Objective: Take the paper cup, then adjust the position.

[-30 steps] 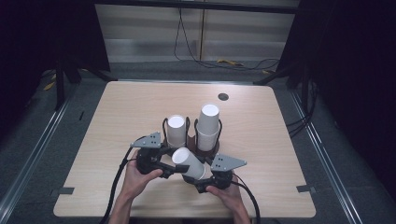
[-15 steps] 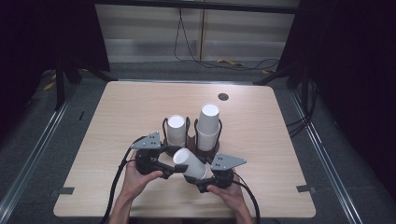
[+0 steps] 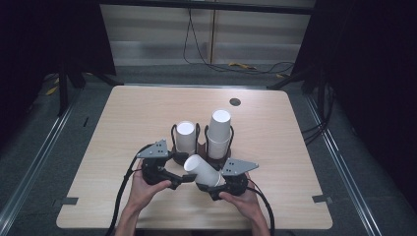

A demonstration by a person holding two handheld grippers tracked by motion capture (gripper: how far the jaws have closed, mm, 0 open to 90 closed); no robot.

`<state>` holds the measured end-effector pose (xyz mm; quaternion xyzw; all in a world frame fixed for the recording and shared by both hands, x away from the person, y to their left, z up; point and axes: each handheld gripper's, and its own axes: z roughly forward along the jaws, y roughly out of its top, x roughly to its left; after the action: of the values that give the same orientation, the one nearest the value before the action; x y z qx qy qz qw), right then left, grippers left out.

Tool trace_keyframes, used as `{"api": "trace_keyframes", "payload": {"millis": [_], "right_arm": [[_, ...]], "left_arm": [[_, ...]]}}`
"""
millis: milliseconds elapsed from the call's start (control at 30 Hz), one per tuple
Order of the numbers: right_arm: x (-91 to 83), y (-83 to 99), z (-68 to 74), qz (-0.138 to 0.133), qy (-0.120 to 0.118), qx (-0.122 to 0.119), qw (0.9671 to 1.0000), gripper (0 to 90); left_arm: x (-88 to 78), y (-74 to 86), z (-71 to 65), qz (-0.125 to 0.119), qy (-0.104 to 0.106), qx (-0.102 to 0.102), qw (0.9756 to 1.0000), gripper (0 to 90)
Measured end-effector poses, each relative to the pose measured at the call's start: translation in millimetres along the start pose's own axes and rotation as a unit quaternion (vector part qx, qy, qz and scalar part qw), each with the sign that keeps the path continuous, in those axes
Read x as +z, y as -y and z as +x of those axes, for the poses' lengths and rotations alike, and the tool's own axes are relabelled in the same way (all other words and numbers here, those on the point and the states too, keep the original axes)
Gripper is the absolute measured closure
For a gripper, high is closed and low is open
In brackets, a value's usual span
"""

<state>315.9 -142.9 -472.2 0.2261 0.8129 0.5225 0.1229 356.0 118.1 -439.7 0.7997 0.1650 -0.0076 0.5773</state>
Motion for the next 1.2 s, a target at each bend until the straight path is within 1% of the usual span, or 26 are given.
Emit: {"api": "trace_keyframes", "payload": {"millis": [33,100,200,300,400,433,467,533,567,600,667,700,733,767,800,833,900,1000,1067,1167,1200], "right_arm": [[0.1,-0.3,-0.3,0.004,0.003,-0.002,1.0,25.8],[-0.2,0.2,-1.4,0.009,0.005,0.0,0.9999,25.8],[-0.8,0.8,-2.4,0.019,0.009,-0.001,0.9998,25.8],[-1.3,0.6,-3.7,0.019,0.009,-0.001,0.9998,25.9],[-1.2,0.9,-4.3,0.023,0.009,-0.001,0.9997,25.9],[-1.4,0.8,-4.3,0.024,0.008,-0.001,0.9997,25.9],[-1.7,0.6,-4.4,0.024,0.008,-0.001,0.9997,25.8],[-2.1,0.4,-5.0,0.024,0.009,-0.001,0.9997,25.8],[-2.5,0.3,-5.5,0.025,0.01,-0.001,0.9996,25.8],[-2.8,0.2,-5.9,0.027,0.011,-0.002,0.9996,25.9],[-3.5,-0.1,-6.0,0.034,0.015,-0.005,0.9993,25.9],[-3.8,-0.3,-6.1,0.037,0.016,-0.007,0.9992,25.9],[-4.1,-0.4,-6.3,0.04,0.016,-0.006,0.999,25.9],[-4.0,-0.9,-6.8,0.044,0.016,-0.009,0.9989,25.9],[-4.2,-1.9,-7.1,0.05,0.017,-0.011,0.9985,25.9],[-4.4,-3.1,-7.5,0.055,0.02,-0.013,0.9982,26.0],[-4.7,-6.0,-9.0,0.058,0.016,-0.016,0.9981,26.0],[-4.6,-10.2,-10.3,0.063,0.015,-0.021,0.9977,26.1],[-4.0,-12.8,-10.4,0.072,0.011,-0.025,0.997,26.1],[-3.1,-17.4,-10.1,0.087,0.005,-0.036,0.9955,26.1],[-3.2,-18.7,-9.9,0.087,0.006,-0.038,0.9955,26.2]], "left_arm": [[-0.7,0.5,0.9,0.003,-0.002,0.003,1.0,17.8],[-1.6,1.1,1.7,0.0,-0.007,-0.002,1.0,15.8],[-3.9,2.1,2.5,-0.005,-0.004,0.001,1.0,15.5],[-6.0,2.7,2.6,0.002,-0.011,0.008,0.9999,15.5],[-7.6,4.0,2.0,-0.002,-0.001,0.014,0.9999,15.5],[-7.6,4.0,2.0,-0.002,-0.001,0.014,0.9999,15.5],[-8.1,4.3,2.0,0.0,-0.006,0.012,0.9999,15.6],[-7.7,4.6,2.0,0.012,-0.027,0.024,0.9993,15.6],[-7.7,5.1,1.7,0.014,-0.032,0.022,0.9991,15.6],[-8.0,5.2,2.3,0.016,-0.031,0.022,0.9992,15.7],[-7.8,5.5,3.0,0.011,-0.029,0.018,0.9993,15.7],[-7.8,5.4,3.9,0.008,-0.028,0.021,0.9994,15.8],[-6.7,5.5,3.6,0.003,-0.024,0.019,0.9995,15.7],[-6.7,4.7,3.4,0.011,-0.028,0.026,0.9992,15.8],[-6.3,4.3,2.6,0.013,-0.036,0.029,0.9989,15.9],[-6.3,4.1,2.4,0.013,-0.037,0.028,0.9988,15.9],[-6.6,4.2,3.3,0.009,-0.027,0.022,0.9994,15.8],[-7.4,4.1,3.0,0.016,-0.033,0.022,0.9991,15.8],[-8.9,3.7,3.0,0.019,-0.036,0.022,0.9989,15.7],[-9.4,3.6,2.7,0.026,-0.03,0.025,0.9989,15.7],[-9.4,3.6,2.2,0.026,-0.031,0.026,0.9988,15.7]]}}
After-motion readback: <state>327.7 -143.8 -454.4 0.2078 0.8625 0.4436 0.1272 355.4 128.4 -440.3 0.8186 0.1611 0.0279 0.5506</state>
